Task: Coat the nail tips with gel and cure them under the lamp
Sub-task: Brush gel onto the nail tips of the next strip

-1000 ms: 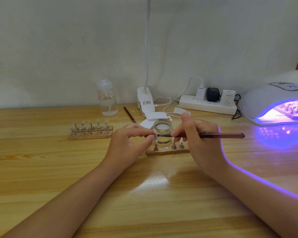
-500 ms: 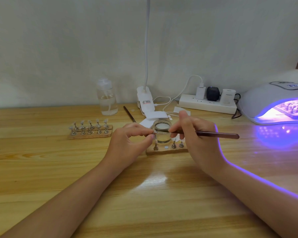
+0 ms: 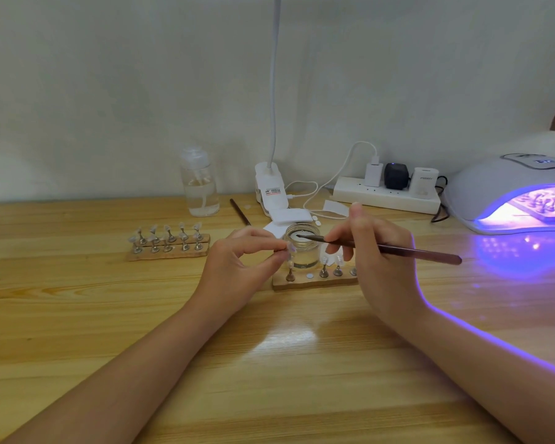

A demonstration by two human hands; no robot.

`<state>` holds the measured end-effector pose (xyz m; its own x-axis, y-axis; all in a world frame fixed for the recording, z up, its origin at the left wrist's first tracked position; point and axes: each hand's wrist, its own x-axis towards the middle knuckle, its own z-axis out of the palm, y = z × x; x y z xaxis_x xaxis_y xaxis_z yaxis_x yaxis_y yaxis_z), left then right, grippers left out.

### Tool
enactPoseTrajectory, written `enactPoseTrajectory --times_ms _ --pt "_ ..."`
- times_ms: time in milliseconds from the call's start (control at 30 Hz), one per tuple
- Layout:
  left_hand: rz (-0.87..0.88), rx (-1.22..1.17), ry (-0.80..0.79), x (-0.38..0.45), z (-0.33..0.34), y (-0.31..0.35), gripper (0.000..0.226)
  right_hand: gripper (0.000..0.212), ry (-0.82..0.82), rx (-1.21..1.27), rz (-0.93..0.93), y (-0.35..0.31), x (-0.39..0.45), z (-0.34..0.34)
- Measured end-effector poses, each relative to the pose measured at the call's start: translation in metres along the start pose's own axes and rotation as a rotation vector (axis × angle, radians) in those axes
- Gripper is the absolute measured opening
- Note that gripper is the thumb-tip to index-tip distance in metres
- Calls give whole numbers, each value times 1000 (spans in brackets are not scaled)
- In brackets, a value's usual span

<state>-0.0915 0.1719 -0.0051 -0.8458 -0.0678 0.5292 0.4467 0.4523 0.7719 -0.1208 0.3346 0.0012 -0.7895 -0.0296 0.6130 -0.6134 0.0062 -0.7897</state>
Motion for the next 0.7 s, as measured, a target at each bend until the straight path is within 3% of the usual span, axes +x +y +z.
enactPoseTrajectory --times_ms 333,700 --pt "-7 -20 11 1 0 -5 4 38 -48 -81 -88 3 -5 3" --pt "-9 5 38 2 0 -7 20 42 -112 -131 -210 4 -8 5"
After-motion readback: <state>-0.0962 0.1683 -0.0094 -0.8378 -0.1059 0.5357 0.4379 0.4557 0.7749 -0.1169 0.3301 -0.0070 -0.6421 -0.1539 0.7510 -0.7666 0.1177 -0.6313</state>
